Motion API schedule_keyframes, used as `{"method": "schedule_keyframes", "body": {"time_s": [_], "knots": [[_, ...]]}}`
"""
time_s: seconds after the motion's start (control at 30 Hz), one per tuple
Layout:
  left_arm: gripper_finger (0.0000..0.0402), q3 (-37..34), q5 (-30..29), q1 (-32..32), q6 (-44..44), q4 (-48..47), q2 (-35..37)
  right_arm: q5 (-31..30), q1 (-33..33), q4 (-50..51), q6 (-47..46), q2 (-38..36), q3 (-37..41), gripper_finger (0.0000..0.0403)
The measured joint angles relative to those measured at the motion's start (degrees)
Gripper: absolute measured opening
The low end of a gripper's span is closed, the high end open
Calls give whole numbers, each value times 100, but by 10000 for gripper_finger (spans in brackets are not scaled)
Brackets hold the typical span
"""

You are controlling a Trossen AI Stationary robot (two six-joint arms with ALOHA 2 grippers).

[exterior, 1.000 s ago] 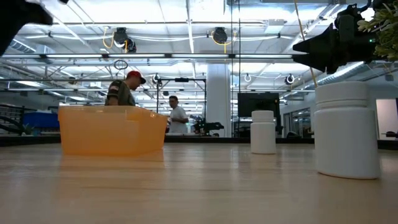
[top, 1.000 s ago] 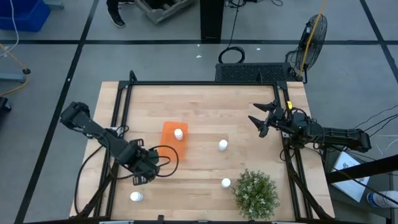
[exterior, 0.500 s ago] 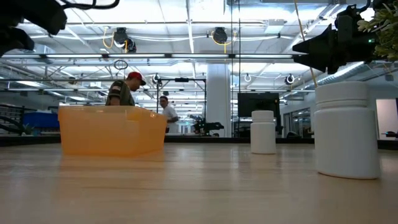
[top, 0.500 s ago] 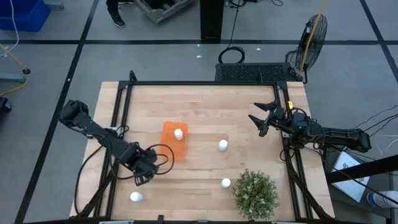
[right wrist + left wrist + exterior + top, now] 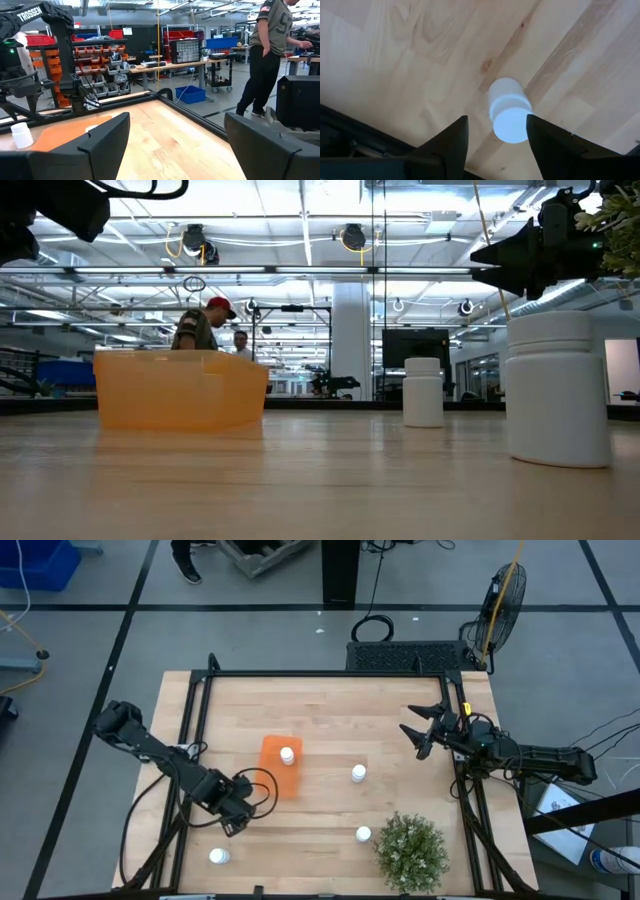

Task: Pick and place pill bottles into a basket
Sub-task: Put the white medicine bottle into the orange bin

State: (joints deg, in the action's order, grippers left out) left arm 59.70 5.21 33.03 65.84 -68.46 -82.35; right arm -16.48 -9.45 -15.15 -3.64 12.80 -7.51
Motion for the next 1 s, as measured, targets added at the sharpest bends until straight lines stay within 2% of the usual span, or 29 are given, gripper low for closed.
{"method": "schedule_keyframes", "body": {"time_s": [0.3,0.5,0.63,0.83,1.0], "knots": [[295,-17,-9,28,126,41,0,1,0,4,-20,0,0,313],[326,-478,318,208,279,784,0,2,0,19,-21,1,0,313],[332,-711,532,289,371,1088,0,2,0,14,-22,2,0,313],[321,-721,104,383,374,1157,0,-2,0,5,-63,1,0,313],[309,-721,30,456,431,1160,0,-4,0,4,-75,0,0,313]]}}
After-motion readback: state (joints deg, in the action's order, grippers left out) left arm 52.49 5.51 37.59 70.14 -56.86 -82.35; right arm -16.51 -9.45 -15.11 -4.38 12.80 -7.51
